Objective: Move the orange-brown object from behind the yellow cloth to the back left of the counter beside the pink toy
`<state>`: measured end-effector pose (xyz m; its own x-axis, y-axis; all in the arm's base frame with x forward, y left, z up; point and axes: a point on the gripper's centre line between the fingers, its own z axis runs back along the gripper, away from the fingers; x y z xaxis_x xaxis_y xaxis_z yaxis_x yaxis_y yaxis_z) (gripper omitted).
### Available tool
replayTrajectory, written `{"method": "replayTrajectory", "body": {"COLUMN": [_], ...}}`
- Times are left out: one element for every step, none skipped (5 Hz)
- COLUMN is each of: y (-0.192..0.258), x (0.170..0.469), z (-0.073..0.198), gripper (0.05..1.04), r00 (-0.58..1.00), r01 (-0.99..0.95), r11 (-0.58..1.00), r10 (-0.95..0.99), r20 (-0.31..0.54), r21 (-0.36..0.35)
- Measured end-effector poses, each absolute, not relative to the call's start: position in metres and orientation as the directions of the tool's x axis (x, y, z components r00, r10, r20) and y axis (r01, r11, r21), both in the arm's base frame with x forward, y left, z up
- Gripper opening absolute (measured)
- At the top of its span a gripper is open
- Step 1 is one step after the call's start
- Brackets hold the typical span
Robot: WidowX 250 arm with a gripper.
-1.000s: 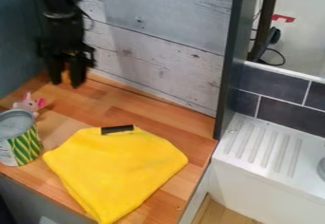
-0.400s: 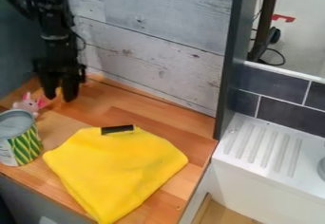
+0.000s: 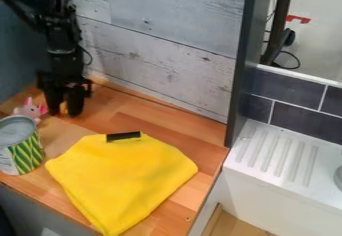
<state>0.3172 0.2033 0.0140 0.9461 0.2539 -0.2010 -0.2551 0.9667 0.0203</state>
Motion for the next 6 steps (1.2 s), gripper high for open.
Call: {"method": "replayTrajectory", "body": {"y": [0.201,0.196,0.198,0.205,0.189,0.151], "x": [0.318,0.319,0.318,0.320,0.308,0.286], "z": [0.014,0.014,0.024,0.057,0.096,0.120], "gripper": [0.638,0.932,1.005,1.001,1.001,1.001], "r00": [0.947,0.950,0.946,0.951,0.968,0.985], "r01": [-0.253,-0.249,-0.261,-0.270,-0.162,-0.035], "r11": [0.967,0.968,0.965,0.962,0.979,0.990], "r10": [0.249,0.239,0.254,0.275,0.182,0.057], "r20": [-0.201,-0.202,-0.199,-0.145,-0.173,-0.165], "r21": [0.009,-0.025,-0.007,0.050,0.122,0.135]}}
